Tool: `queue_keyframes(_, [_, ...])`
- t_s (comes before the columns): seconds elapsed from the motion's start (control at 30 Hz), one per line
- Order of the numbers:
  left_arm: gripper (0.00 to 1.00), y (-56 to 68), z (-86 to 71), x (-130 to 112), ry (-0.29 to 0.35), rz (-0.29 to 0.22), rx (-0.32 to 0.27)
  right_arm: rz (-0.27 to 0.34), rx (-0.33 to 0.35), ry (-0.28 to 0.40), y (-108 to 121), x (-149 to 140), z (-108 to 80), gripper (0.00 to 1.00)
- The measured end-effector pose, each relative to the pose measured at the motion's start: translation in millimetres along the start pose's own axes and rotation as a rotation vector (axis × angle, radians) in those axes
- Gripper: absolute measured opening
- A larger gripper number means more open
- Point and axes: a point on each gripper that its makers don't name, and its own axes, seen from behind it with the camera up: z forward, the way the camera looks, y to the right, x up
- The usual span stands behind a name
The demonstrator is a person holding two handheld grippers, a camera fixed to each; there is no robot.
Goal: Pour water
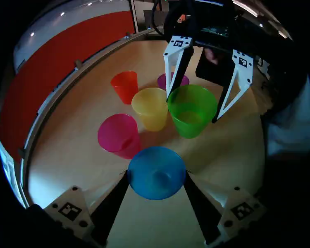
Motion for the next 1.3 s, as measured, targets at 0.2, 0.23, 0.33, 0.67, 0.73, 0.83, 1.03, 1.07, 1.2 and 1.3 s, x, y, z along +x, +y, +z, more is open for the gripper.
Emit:
queue_keyframes(0.2, [0.90, 0.2, 2.8, 0.1, 0.000, -0.002, -0.007, 0.005, 0.004, -0.010, -1.7, -7.4, 3.7, 0.93])
queue_keyframes(0.23, [0.90, 0.5, 3.5, 0.0, 0.000, -0.003, -0.009, 0.005, 0.005, -0.012, -2.1, -9.1, 4.4, 0.93])
queue_keyframes(0.33, [0.90, 0.8, 4.8, 0.0, 0.001, -0.006, -0.013, 0.004, 0.006, -0.020, -2.8, -13.2, 6.1, 0.93])
queue_keyframes(0.67, [0.90, -0.4, 6.5, 0.2, 0.005, -0.010, -0.016, 0.011, 0.012, -0.029, -3.3, -19.1, 10.7, 0.93])
queue_keyframes(0.73, [0.90, -0.3, 7.0, -0.7, 0.005, -0.010, -0.017, 0.011, 0.011, -0.033, -3.5, -21.3, 11.5, 0.93])
queue_keyframes(0.83, [0.90, -0.7, 7.7, -3.4, 0.004, -0.013, -0.019, 0.011, 0.010, -0.037, -3.7, -24.2, 12.5, 0.93])
queue_keyframes(1.03, [0.90, -1.0, 7.6, -8.3, 0.004, -0.020, -0.019, 0.017, 0.010, -0.038, -4.5, -28.0, 14.0, 0.93])
queue_keyframes(1.07, [0.90, -0.8, 7.4, -8.7, 0.005, -0.021, -0.020, 0.018, 0.009, -0.038, -4.4, -28.6, 14.3, 0.93])
queue_keyframes(1.2, [0.90, 0.4, 6.8, -9.4, 0.006, -0.023, -0.024, 0.018, 0.008, -0.041, -4.6, -30.1, 14.8, 0.93])
queue_keyframes(1.3, [0.90, 1.0, 6.3, -9.8, 0.006, -0.024, -0.026, 0.019, 0.007, -0.041, -4.9, -30.4, 14.5, 0.93])
